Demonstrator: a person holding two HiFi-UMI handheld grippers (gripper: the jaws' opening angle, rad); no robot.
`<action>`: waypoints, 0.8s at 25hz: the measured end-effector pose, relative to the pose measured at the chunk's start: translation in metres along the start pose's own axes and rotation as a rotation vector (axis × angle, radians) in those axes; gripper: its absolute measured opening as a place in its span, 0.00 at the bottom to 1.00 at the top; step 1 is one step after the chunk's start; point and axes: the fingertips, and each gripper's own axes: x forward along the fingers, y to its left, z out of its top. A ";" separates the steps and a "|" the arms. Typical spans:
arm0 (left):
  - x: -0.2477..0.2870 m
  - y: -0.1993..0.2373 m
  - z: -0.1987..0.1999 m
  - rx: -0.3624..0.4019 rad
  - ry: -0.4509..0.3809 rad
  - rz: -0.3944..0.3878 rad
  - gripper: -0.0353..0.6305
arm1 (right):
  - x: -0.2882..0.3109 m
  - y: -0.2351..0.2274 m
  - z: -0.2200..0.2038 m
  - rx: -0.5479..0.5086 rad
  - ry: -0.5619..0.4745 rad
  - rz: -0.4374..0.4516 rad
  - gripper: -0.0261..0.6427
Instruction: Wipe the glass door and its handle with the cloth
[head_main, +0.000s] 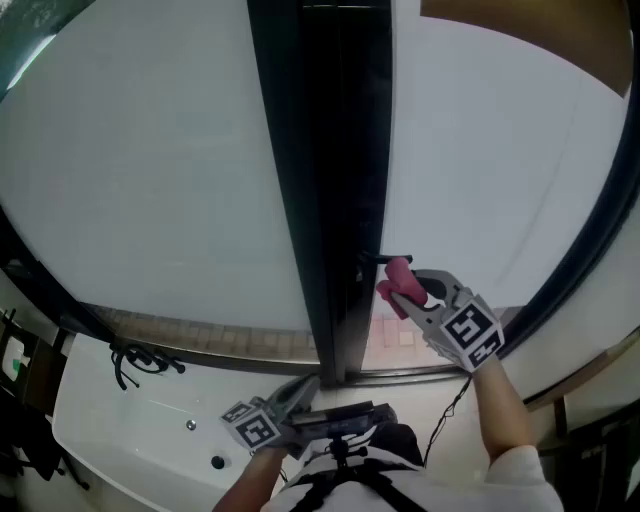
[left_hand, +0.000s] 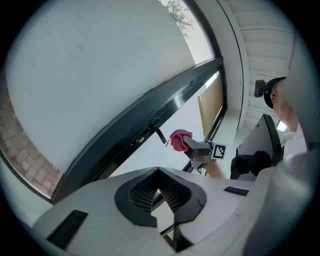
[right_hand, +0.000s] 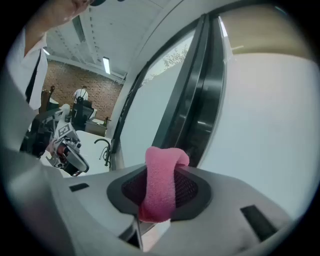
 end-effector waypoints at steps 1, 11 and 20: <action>0.003 -0.002 0.003 0.010 -0.003 -0.008 0.04 | -0.002 -0.008 0.012 -0.021 -0.021 -0.023 0.20; 0.024 -0.019 0.018 0.063 -0.054 -0.017 0.04 | -0.013 -0.075 0.083 -0.107 -0.166 -0.126 0.20; 0.062 -0.051 0.028 0.119 -0.061 -0.040 0.04 | -0.009 -0.134 0.134 -0.005 -0.347 -0.245 0.20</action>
